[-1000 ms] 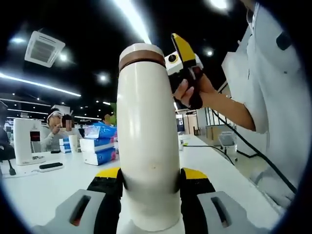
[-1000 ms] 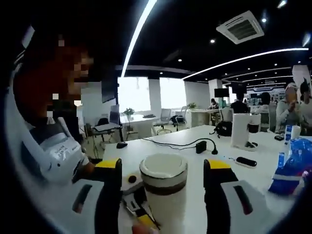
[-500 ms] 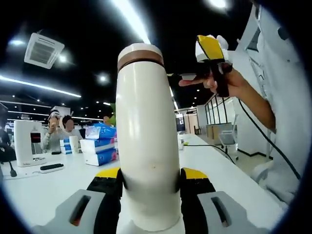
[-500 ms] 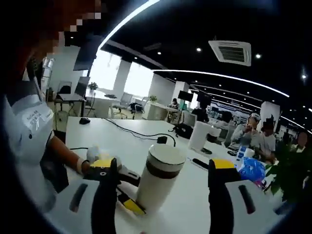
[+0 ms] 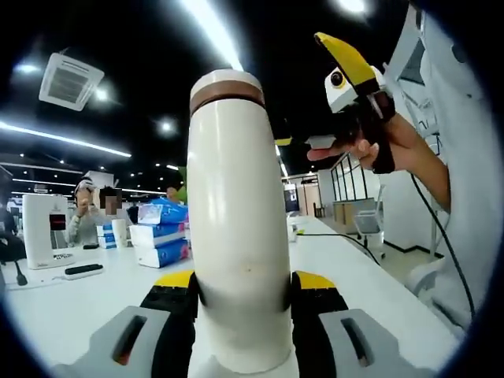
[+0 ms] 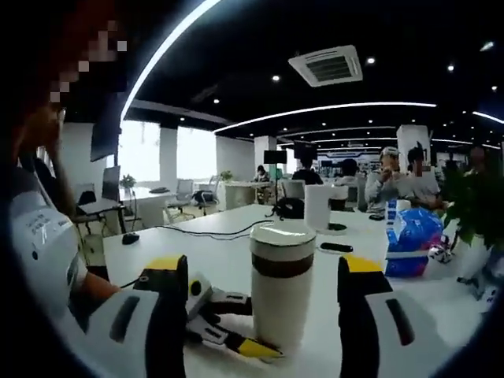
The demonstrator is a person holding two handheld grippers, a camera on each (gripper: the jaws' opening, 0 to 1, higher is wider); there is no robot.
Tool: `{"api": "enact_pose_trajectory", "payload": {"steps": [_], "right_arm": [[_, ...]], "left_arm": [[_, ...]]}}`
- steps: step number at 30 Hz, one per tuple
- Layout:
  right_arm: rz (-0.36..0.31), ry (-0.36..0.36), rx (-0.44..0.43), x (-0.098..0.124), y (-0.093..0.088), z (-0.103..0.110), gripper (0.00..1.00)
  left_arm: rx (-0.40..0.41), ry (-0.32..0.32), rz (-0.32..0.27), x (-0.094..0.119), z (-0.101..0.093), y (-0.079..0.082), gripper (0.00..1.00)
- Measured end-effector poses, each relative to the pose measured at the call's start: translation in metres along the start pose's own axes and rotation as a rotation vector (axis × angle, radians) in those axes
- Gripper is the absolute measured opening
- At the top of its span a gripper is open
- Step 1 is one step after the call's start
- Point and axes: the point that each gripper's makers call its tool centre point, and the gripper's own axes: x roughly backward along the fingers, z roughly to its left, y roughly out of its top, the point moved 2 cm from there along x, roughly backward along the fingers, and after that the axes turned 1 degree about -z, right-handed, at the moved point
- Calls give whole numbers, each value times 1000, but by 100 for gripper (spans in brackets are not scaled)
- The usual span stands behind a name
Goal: Grasp the water cup twist off the cup lid place the cup lid on the table
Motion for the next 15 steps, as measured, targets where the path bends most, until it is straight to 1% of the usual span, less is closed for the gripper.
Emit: {"api": "enact_pose_trajectory", "payload": {"steps": [2, 5, 9, 11, 13, 15], "right_arm": [[-14, 0, -18, -7, 2, -1, 79], [-35, -4, -49, -20, 7, -7, 74], [-42, -3, -63, -33, 8, -11, 70], [-42, -8, -58, -38, 8, -13, 68], [-22, -10, -65, -43, 5, -16, 67], [-13, -12, -61, -43, 3, -17, 64]], "left_arm": [[0, 0, 0, 0, 0, 0, 48], [-1, 0, 0, 0, 0, 0, 48], [0, 0, 1, 0, 0, 0, 48], [0, 0, 0, 0, 0, 0, 48], [0, -1, 0, 0, 0, 0, 48], [0, 0, 0, 0, 0, 0, 48]]}}
